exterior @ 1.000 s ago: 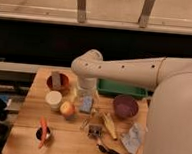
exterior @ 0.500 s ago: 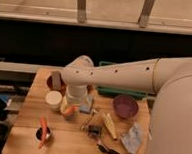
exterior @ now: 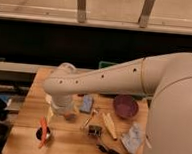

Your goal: Place pepper in purple bowl

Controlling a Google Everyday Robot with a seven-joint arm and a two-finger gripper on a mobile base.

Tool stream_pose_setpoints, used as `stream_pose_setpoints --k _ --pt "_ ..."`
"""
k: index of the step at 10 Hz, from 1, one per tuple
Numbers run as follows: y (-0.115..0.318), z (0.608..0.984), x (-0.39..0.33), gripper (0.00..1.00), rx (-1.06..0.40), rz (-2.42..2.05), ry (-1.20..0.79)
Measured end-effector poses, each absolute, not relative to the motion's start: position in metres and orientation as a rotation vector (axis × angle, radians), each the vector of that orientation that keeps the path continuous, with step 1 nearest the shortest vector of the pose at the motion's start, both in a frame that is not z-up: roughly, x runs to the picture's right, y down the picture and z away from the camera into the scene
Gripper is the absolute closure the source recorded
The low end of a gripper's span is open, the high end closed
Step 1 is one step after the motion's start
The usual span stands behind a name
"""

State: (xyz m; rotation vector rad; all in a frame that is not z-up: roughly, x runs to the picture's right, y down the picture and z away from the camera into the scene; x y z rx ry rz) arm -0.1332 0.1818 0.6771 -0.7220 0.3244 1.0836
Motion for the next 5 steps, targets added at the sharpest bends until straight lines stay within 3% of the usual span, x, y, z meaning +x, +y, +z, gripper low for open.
stream_pose_setpoints --k 5 --pt "0.220 0.680 -0.187 0.20 -0.793 0.927 0.336"
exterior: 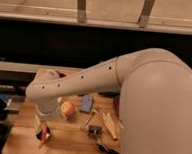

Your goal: Place pepper in purple bowl

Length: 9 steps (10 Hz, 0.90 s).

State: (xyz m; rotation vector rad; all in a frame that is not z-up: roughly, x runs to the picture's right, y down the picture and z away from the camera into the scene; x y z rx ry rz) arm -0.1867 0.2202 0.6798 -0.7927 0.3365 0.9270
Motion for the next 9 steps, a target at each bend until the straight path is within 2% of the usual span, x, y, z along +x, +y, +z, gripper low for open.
stream_pose_setpoints --k 4,7,8,9 --pt "0.239 0.681 -0.209 0.20 -0.834 0.848 0.345" --pt "0.239 0.706 -0.202 0.20 -0.861 0.878 0.382" --pt "0.236 0.712 -0.197 0.21 -0.858 0.896 0.393" --pt "0.232 0.717 -0.193 0.28 -0.850 0.919 0.403"
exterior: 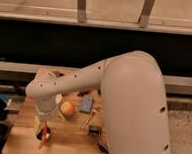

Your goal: Place pepper in purple bowl

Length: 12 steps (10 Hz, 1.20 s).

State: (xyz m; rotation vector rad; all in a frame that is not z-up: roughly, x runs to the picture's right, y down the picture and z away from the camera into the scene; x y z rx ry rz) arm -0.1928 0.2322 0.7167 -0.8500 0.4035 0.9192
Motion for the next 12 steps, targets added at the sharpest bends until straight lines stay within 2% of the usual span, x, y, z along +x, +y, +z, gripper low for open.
stream_pose_setpoints --k 7,8,12 --pt "0.235 0.722 -0.188 0.95 -0.850 0.942 0.412" --pt "0.236 0.721 -0.189 0.99 -0.853 0.943 0.408" --pt "0.212 0.708 -0.180 1.00 -0.799 0.995 0.367"
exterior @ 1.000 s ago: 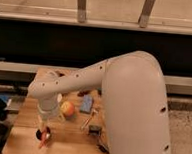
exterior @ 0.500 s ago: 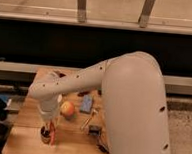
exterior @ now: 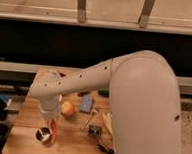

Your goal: Place pepper in purple bowl

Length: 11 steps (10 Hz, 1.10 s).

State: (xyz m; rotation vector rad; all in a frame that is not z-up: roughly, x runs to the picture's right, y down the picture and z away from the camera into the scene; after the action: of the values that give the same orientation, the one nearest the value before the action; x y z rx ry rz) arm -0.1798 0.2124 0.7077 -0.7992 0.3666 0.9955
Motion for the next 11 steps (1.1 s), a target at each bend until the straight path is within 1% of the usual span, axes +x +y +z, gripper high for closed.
stream_pose_setpoints --k 2,4,6,8,9,11 --pt "0.185 0.704 -0.159 1.00 -0.739 1.061 0.355" --pt "0.144 0.704 -0.124 1.00 -0.660 1.156 0.357" --pt "0.104 0.716 -0.085 1.00 -0.607 1.254 0.379" --pt "0.075 0.730 -0.050 1.00 -0.582 1.335 0.407" --pt "0.052 0.741 -0.020 1.00 -0.563 1.406 0.433" --pt "0.030 0.757 0.023 1.00 -0.547 1.506 0.465"
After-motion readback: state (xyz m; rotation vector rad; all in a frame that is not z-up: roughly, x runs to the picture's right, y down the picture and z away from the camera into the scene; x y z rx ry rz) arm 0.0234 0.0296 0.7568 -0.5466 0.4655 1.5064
